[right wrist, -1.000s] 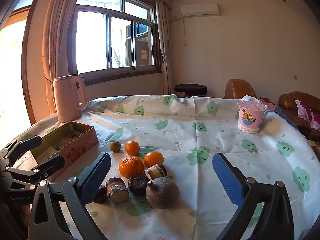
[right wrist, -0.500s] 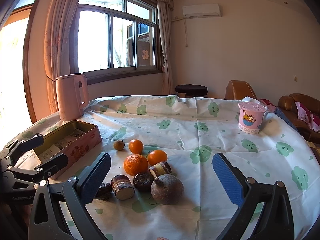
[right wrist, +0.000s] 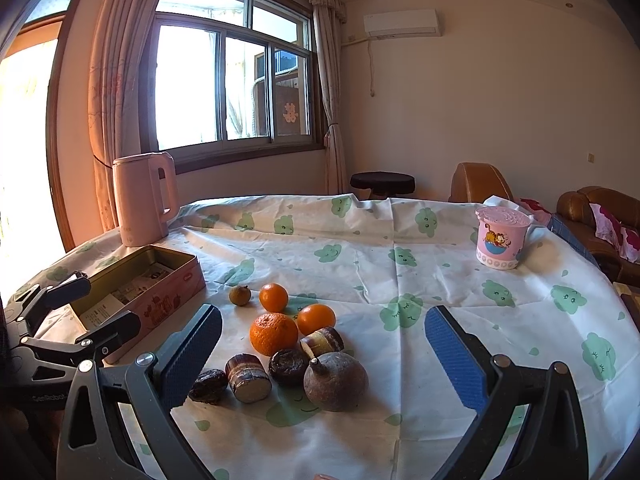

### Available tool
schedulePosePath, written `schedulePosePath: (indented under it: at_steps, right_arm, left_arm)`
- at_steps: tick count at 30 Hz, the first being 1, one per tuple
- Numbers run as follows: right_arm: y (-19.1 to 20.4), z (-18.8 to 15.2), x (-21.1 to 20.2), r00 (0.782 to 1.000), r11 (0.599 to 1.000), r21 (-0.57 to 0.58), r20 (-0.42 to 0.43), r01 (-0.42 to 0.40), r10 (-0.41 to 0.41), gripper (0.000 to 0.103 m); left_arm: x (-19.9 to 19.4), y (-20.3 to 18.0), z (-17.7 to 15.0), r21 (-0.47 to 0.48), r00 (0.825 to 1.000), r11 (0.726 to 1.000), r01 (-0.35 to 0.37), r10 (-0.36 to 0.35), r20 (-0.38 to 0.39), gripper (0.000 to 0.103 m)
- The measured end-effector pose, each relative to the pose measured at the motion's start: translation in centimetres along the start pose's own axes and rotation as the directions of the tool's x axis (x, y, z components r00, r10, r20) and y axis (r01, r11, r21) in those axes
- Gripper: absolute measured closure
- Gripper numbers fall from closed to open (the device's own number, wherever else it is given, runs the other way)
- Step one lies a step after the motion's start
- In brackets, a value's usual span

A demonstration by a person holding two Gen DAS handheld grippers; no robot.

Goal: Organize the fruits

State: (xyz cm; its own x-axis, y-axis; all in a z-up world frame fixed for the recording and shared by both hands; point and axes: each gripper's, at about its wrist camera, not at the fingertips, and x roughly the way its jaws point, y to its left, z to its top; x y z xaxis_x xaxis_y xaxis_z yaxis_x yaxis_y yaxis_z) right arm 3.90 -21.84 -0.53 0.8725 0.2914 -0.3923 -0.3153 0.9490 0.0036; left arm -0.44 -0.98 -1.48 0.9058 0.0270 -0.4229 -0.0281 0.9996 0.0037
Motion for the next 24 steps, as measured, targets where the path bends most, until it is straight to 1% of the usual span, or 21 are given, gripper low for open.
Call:
schedulePosePath:
  at_steps: [24]
  right_arm:
    - [0.39, -0.53, 0.24, 1.000, 1.000, 0.002, -0.015, -0.021, 0.021, 0.001]
  left_arm:
    - [0.12, 0.32, -0.09, -0.006, 1.000, 1.000, -0.005, 0.005, -0.002, 0.000]
